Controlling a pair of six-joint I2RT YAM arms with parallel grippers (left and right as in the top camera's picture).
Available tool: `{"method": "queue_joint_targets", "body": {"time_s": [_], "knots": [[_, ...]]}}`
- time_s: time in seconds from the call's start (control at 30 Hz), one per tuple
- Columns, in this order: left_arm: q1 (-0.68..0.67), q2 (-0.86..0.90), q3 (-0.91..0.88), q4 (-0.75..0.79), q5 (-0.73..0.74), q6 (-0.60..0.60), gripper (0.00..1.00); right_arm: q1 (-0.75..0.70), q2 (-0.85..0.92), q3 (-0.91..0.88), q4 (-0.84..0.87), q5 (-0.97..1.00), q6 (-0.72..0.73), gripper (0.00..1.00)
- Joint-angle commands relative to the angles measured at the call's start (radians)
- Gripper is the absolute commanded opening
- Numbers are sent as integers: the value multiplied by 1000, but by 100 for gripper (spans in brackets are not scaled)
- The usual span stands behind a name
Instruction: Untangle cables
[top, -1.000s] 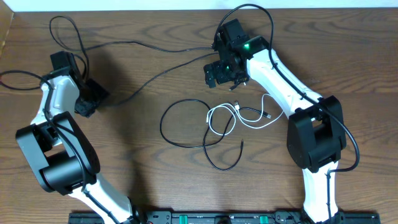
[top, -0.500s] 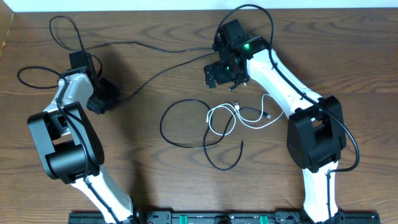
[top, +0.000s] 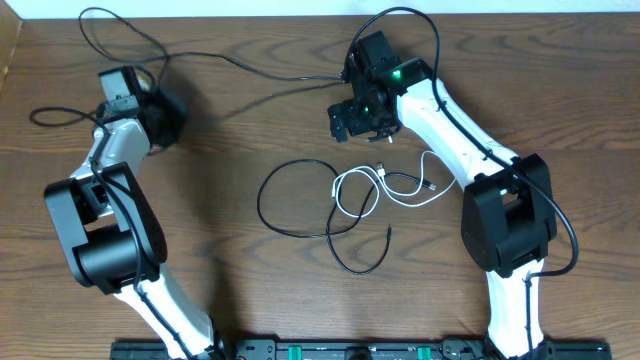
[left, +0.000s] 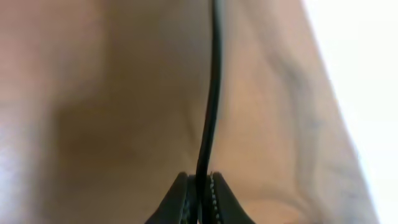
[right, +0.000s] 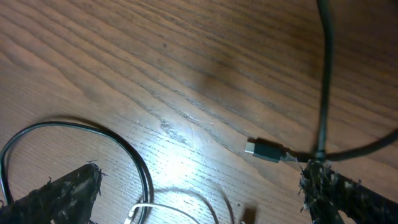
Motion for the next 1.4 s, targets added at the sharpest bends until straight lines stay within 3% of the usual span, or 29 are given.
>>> {"method": "queue_joint_targets", "body": {"time_s": [0.0,0.17,0.43,0.5,0.6,0.7,0.87,0.93,1.0,1.37], "knots": [[-4,16,4,100,144,-135,7,15,-8,1,2,-6,10,99],[-9,16,4,277,121,-163,8,16,-8,1,3,-6,10,99],[-86,16,4,285,-116,-161,9,16,-8,1,6,-6,34,99],[-114,18,4,281,-175,-135,17,16,-8,1,6,-6,36,99],[-150,23,4,269,-265,-40,63,16,-8,1,2,-6,36,99],[-172,26,4,245,-300,140,84,16,-8,1,-6,-5,44,99],[-173,-1,46,109,-299,214,85,7,-8,1,-10,-1,52,99],[-173,-29,84,26,-302,296,93,-8,-9,1,-9,6,86,99],[-179,-62,119,-51,-325,353,95,-28,-10,2,-5,6,117,99],[-182,-205,158,-332,-320,352,95,-142,4,0,98,6,76,97]]}}
